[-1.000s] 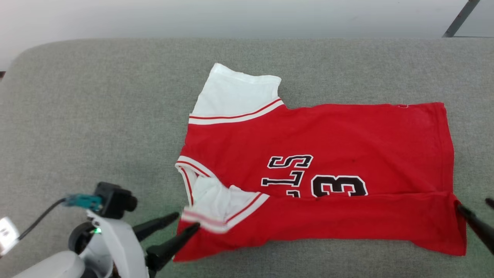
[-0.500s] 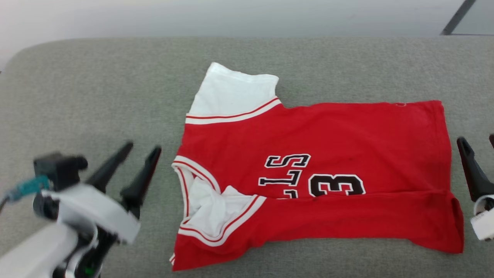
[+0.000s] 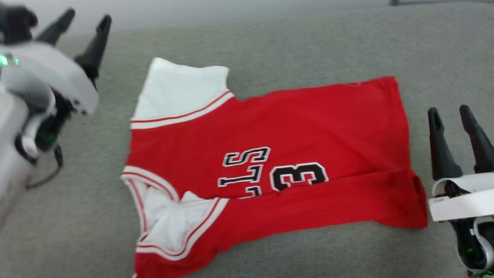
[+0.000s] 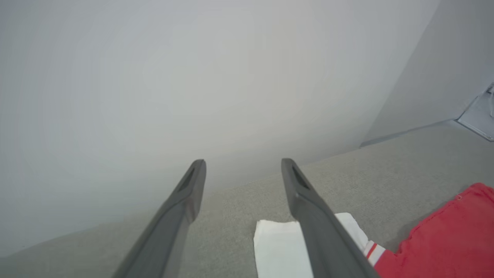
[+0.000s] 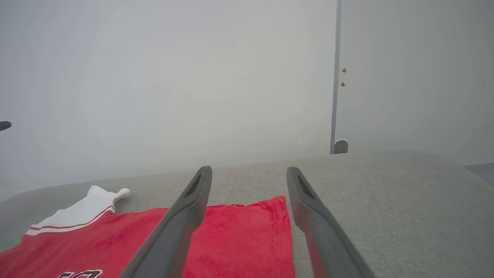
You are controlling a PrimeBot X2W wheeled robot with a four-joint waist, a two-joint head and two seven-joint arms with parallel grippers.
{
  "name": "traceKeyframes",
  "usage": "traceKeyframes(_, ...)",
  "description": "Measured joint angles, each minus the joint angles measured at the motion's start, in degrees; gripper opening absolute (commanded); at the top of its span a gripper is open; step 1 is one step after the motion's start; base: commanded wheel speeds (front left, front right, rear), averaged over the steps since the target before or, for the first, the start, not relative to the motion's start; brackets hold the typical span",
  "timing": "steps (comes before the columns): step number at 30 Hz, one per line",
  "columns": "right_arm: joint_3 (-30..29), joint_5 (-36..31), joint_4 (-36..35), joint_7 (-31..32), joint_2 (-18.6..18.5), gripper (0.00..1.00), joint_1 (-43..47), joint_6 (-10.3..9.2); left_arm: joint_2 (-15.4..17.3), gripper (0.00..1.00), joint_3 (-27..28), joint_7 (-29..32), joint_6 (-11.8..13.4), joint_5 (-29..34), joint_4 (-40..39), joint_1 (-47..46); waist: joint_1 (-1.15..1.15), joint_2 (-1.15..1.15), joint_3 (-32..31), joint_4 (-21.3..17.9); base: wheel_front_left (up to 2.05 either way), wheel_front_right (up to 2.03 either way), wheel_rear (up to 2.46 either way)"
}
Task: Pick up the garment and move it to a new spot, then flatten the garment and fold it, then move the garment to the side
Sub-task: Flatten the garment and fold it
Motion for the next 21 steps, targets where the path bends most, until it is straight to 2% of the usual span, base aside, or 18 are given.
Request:
traceKeyframes(6,2.3,0.3,-0.1,-1.7,1.1,1.00,-0.7,0.00,-2.8,1.00,-3.5,9.1,-6.3,1.7,14.1,-9.2,0.00,0.00,2.3,-4.7,0.00,0.00,0.00)
traceKeyframes(11,3.4,0.7,-0.1,-2.0,1.2,1.00,-0.6,0.00,-4.9,1.00,-7.4,22.5,-10.0,0.3,23.7,-13.0,0.00,0.00,4.1,-8.1,0.00,0.00,0.00)
traceKeyframes(16,3.6,0.7,-0.5,-2.0,1.2,1.00,-0.6,0.00,-6.1,1.00,-9.4,34.3,-11.3,-2.7,28.7,-15.5,0.00,0.00,5.8,-10.0,0.00,0.00,0.00)
traceKeyframes(21,3.7,0.8,-1.0,-1.7,1.1,1.00,-0.6,0.00,-6.8,1.00,-9.7,41.9,-11.5,-6.5,30.4,-16.7,0.00,0.00,7.2,-10.7,0.00,0.00,0.00)
